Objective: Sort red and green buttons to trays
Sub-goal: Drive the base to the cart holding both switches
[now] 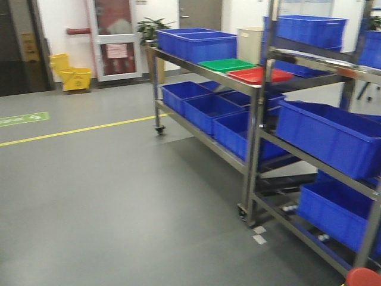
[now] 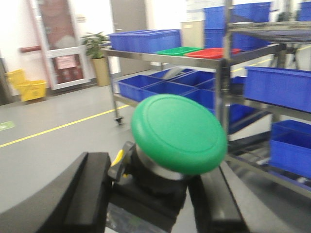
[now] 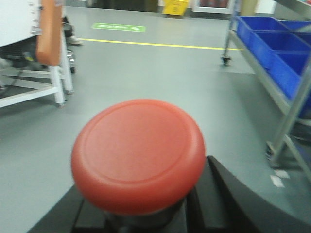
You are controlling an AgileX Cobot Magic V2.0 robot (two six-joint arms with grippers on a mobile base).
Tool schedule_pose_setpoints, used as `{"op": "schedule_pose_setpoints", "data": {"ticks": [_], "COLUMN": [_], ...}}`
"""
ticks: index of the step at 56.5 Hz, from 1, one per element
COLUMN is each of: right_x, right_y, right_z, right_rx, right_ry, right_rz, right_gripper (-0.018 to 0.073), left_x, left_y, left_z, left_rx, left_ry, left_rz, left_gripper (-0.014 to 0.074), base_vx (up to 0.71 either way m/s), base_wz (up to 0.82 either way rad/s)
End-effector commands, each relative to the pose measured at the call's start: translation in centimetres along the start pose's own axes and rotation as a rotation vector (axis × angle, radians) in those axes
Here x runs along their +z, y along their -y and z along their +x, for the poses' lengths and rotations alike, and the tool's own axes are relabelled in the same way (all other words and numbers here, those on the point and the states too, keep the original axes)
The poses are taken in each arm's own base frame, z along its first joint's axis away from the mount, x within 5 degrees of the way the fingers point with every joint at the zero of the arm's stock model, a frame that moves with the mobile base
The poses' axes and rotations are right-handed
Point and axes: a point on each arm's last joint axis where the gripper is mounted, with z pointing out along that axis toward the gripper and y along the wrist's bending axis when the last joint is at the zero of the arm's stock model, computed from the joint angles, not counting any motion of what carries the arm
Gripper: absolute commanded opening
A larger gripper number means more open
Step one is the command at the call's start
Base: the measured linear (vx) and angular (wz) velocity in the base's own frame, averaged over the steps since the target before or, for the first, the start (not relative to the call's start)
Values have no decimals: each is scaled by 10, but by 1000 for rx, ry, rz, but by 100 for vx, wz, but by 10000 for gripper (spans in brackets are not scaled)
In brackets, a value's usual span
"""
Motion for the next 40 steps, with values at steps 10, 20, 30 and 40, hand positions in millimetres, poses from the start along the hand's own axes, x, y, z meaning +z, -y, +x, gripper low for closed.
{"op": "schedule_pose_setpoints", "data": {"ticks": [10, 20, 30, 40], "right_x": [-2, -2, -2, -2], "right_y": [3, 3, 3, 3], "right_z": [-10, -10, -10, -10], "right_rx": [-22, -22, -22, -22], "right_ry": [31, 31, 29, 29], "right_rz": [25, 25, 24, 26], "right_gripper": [-8, -8, -8, -8], "left_x": [-1, -1, -1, -1], "left_y": [3, 3, 3, 3], "left_z": [-17, -17, -17, -17], "left_rx": [-16, -16, -16, -16], "left_ry": [99, 99, 99, 99], "left_rz": [39, 39, 39, 39], "left_gripper": [0, 0, 0, 0], "base_vx": [17, 24, 31, 40], "base_wz": [51, 51, 34, 16]}}
